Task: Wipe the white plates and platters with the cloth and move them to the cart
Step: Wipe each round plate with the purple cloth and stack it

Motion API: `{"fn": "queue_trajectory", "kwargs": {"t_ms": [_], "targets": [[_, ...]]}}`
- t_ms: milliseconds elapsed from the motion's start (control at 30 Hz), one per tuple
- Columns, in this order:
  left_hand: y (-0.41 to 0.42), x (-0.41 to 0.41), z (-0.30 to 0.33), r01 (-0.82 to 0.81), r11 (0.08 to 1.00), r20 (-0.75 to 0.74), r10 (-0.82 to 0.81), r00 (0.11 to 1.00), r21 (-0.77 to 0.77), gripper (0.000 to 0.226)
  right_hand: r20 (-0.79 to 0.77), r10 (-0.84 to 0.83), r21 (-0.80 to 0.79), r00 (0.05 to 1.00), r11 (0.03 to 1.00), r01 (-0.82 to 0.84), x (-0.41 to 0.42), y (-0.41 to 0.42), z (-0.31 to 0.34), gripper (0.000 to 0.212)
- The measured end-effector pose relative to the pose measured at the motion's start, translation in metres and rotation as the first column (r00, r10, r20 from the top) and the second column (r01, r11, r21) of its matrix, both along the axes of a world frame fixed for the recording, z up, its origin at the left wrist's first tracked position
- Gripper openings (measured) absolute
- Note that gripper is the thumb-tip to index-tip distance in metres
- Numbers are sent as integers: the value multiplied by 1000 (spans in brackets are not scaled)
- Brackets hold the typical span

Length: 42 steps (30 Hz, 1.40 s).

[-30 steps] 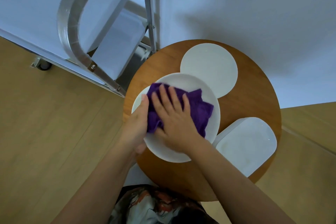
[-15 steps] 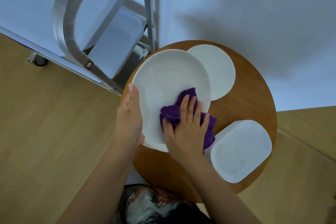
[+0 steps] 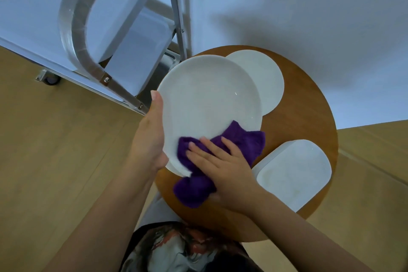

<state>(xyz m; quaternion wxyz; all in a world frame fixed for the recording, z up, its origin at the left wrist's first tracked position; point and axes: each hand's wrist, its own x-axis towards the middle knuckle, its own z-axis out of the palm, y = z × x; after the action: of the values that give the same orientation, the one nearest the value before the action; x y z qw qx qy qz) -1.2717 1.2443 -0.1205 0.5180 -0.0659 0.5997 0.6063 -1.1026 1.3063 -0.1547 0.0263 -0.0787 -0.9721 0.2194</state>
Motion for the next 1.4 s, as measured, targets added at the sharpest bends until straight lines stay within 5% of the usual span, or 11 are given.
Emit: {"fn": "queue_trajectory", "kwargs": {"t_ms": [133,233,367,467,600,833,1033,1167,1267,1333,1400], "targets": [[2,-8,3,55,998,4,-55,998,-8,79,-316,-134,212,939,955,207,14,10,-2,17],[8,-14,7,43,999,-73,-44,996,-27,54,-395,-212,160,894,942,295,8,8,12,15],[10,-31,15,213,974,-104,-205,973,74,79,-371,-484,-286,793,871,399,-4,5,46,15],[14,-33,13,206,978,-164,-199,966,27,76,-4,-731,-890,682,314,332,-15,14,74,35],[14,-22,-8,35,990,-244,-68,967,-137,61,238,-719,-971,653,-174,163,-14,28,76,24],[-6,-17,-29,-259,934,-108,240,965,-245,35,470,-707,-869,528,-475,138,-2,40,51,12],[4,-13,-15,-296,901,-424,144,894,-319,44,359,-913,-901,192,-287,325,2,50,46,25],[10,-10,3,-154,938,-668,-101,737,-312,50,-36,-832,-905,553,261,335,-11,42,61,50],[16,-5,12,-34,961,-777,-202,596,-275,54,-101,-373,-325,922,889,323,-43,37,65,89],[17,-3,16,-2,964,-804,-221,552,-266,54,-19,-173,20,985,985,173,-55,49,65,93],[13,-3,19,8,971,-821,-207,532,-240,54,52,-121,64,991,991,117,-61,65,67,98]]}}
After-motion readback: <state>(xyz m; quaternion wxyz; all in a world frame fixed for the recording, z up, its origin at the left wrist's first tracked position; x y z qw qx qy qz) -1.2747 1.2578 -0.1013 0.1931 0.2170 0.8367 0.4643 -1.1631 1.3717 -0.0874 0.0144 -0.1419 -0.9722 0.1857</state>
